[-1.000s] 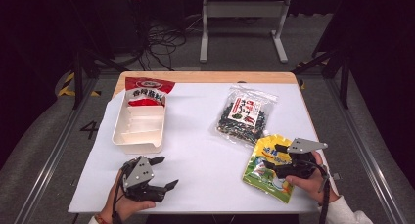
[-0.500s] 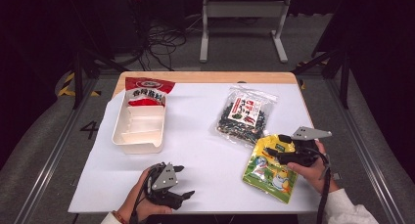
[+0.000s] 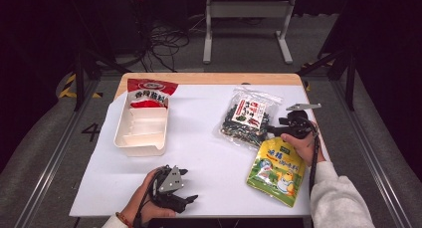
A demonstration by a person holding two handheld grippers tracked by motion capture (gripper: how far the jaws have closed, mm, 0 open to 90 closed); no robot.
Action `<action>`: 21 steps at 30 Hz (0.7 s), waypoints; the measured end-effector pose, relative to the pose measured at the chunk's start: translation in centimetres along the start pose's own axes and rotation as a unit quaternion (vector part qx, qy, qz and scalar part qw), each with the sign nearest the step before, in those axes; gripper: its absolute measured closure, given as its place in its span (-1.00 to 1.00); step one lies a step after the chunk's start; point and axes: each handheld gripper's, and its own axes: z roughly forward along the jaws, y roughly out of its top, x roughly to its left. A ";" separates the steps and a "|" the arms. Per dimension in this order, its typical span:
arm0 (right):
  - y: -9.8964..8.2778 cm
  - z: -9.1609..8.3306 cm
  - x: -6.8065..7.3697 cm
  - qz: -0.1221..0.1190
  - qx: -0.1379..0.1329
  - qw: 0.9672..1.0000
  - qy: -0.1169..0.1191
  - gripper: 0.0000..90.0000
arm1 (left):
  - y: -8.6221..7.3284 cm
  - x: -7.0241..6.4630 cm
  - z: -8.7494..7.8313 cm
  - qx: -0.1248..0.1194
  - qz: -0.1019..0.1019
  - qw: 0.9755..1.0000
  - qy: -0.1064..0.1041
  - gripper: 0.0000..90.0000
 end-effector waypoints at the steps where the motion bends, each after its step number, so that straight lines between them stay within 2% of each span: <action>1: 0.2 0.3 -0.1 0.003 0.004 1.000 0.000 -0.43 | 0.0 0.0 0.0 0.001 -0.003 1.000 0.001 -0.60; 3: 0.7 1.0 -0.5 0.023 0.010 1.000 0.005 -0.46 | 0.0 0.0 -0.1 0.001 -0.003 1.000 0.006 -0.60; 4: 0.9 1.3 -0.7 0.030 0.012 0.999 0.000 -0.46 | 0.0 -0.1 -0.1 0.000 -0.004 1.000 0.006 -0.60; 8: 1.2 2.8 -1.3 0.049 0.040 0.998 -0.001 -0.53 | 0.0 -0.1 -0.2 -0.001 -0.002 1.000 0.007 -0.60; 14: 1.1 3.7 -2.0 0.086 0.033 0.996 0.019 -0.61 | -0.1 0.0 -0.1 0.003 -0.003 1.000 0.004 -0.61; 21: 1.8 4.1 -2.0 0.093 0.054 0.994 0.026 -0.61 | 0.0 0.0 0.0 0.005 0.003 1.000 0.001 -0.61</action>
